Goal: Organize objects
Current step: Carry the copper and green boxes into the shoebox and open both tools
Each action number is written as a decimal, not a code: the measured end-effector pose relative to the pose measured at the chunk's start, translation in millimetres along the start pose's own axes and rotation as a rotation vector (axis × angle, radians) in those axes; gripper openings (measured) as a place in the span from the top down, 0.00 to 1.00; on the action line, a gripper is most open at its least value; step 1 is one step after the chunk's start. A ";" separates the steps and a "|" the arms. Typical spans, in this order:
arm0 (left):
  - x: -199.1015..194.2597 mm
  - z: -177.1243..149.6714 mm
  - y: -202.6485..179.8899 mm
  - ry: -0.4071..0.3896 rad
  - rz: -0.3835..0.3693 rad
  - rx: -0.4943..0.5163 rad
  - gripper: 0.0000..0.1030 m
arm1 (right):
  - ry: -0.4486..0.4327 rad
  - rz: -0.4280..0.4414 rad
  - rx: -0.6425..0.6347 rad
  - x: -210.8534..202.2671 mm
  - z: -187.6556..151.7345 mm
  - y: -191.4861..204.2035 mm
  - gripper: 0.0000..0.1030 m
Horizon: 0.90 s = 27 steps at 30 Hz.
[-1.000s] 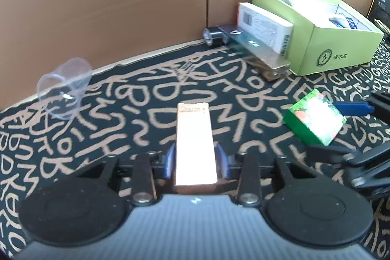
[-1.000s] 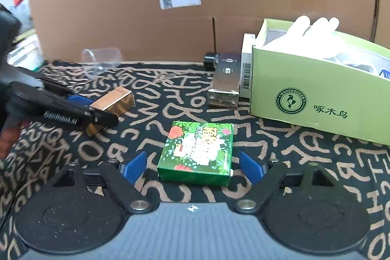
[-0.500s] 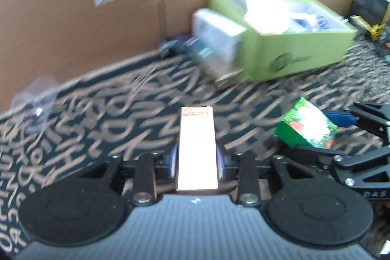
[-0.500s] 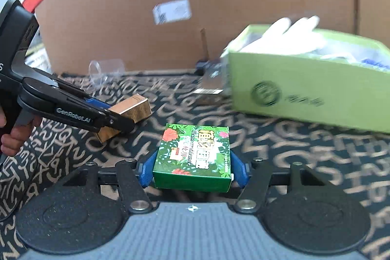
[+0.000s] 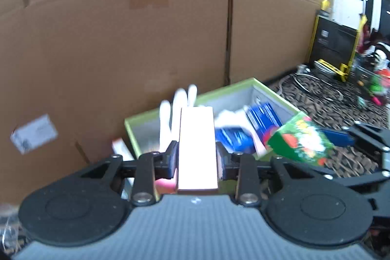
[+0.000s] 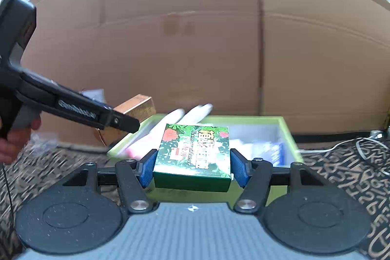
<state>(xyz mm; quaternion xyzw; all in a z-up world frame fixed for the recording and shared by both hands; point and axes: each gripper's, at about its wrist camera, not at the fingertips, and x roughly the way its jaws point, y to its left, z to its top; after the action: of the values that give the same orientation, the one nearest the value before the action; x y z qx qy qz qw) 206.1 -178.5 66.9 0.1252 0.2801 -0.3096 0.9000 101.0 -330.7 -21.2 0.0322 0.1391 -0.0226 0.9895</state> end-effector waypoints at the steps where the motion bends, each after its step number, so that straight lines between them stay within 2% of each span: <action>1: 9.3 6.3 -0.9 0.003 0.015 -0.004 0.70 | -0.009 -0.016 0.004 5.3 3.7 -5.0 0.35; 6: 58.8 17.8 2.5 0.064 0.070 -0.012 0.70 | -0.030 -0.065 0.040 37.7 11.1 -26.7 0.35; 10: 94.0 7.1 12.6 0.139 0.066 -0.027 0.70 | 0.033 -0.081 0.046 73.2 2.7 -31.2 0.34; 12: 106.6 -1.6 14.8 0.169 0.067 -0.009 0.56 | 0.088 -0.091 0.033 92.5 -4.8 -33.3 0.26; 13: 108.7 -5.8 15.5 0.166 0.090 -0.005 0.41 | 0.110 -0.098 0.030 98.2 -8.0 -34.3 0.24; 16: 102.6 -13.3 14.1 0.102 0.119 0.046 0.27 | 0.103 -0.102 0.025 98.7 -13.8 -36.2 0.16; 18: 97.1 -14.0 14.6 0.084 0.100 0.037 0.20 | 0.087 -0.115 0.037 94.5 -12.7 -36.7 0.11; 20: 87.2 -12.9 14.8 0.055 0.084 0.010 0.03 | 0.077 -0.124 0.050 87.6 -8.0 -36.1 0.11; 21: 80.6 -11.1 14.9 0.036 0.082 -0.004 0.00 | 0.064 -0.121 0.054 79.6 -6.0 -33.7 0.11; 27: 19.9 -18.2 12.5 -0.064 0.074 -0.022 0.00 | -0.044 -0.070 0.054 35.6 9.7 -10.0 0.05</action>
<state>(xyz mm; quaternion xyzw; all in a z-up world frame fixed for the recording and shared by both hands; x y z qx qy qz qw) 219.1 -171.3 41.2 0.1157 0.2497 -0.2769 0.9207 137.4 -342.6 -22.3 0.0537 0.1177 -0.0617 0.9897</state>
